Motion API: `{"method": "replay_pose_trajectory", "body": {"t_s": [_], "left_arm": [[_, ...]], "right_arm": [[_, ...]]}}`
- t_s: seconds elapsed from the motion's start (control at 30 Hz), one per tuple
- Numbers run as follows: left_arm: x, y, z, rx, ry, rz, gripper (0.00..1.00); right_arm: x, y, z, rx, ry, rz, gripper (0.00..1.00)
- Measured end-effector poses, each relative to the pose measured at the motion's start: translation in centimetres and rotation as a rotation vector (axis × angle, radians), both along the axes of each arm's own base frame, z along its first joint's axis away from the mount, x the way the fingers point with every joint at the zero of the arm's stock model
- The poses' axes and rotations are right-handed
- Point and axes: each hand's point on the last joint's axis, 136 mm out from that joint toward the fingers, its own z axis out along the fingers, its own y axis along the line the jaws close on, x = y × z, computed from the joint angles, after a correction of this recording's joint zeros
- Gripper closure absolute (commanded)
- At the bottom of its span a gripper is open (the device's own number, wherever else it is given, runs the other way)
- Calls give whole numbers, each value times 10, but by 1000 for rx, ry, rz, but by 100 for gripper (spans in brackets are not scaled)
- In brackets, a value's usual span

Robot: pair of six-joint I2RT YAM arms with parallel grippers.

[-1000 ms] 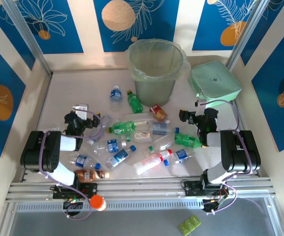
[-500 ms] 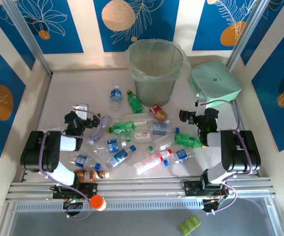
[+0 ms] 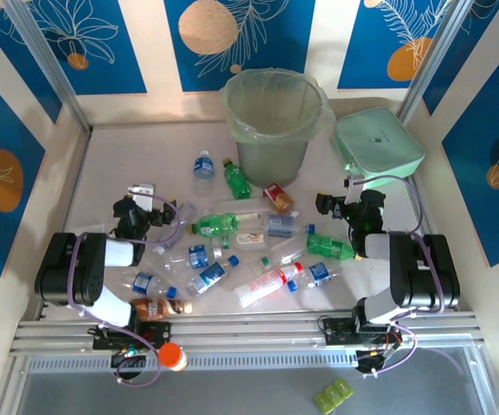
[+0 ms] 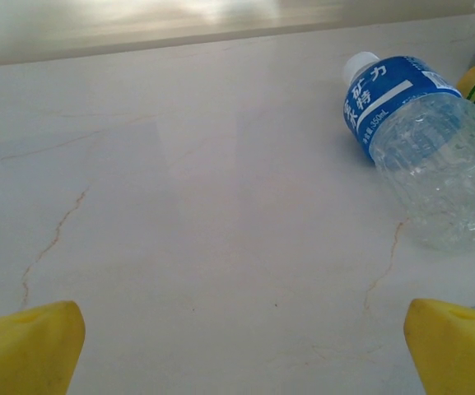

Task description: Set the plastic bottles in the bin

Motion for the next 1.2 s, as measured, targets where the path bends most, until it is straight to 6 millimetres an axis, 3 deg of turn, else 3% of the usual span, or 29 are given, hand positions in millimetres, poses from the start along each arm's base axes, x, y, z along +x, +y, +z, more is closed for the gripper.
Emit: {"method": "replay_pose_trajectory", "body": {"t_s": [0.1,0.2,0.27,0.33,0.4,0.53,0.6,0.7,0.8,0.87,0.93,1.03,1.13,1.2], "left_arm": [[-3,-2,23,16,-15,13,1],[-6,-8,76,67,-138,27,1],[-16,-25,119,81,-245,-3,1],[-33,-58,164,61,-353,-84,1],[-55,-96,197,29,-419,-193,1],[-114,-164,228,-36,-427,-405,1],[-129,-168,239,-91,-336,-388,1],[-135,-155,264,-143,-192,-325,1],[-147,-147,283,-184,-114,-317,1],[-153,-140,272,-213,-48,-294,1],[-158,-134,253,-232,28,-273,1],[-157,-129,228,-244,137,-224,1],[-151,-132,211,-233,222,-183,1],[-145,-136,201,-221,268,-160,1]], "right_arm": [[3,4,44,-14,-45,-2,1],[0,22,112,-41,-174,32,1],[-18,43,152,-34,-270,86,1],[-48,73,188,-13,-364,181,1],[-77,111,215,-1,-410,307,1],[-140,178,274,40,-425,548,1],[-158,183,298,104,-338,553,1],[-167,161,327,184,-226,490,4],[-172,144,310,218,-86,452,7],[-175,145,282,202,70,430,4],[-174,151,243,177,264,377,20],[-180,155,185,166,539,264,29],[-199,138,135,207,762,59,45],[-215,122,111,258,866,-99,49]]}}
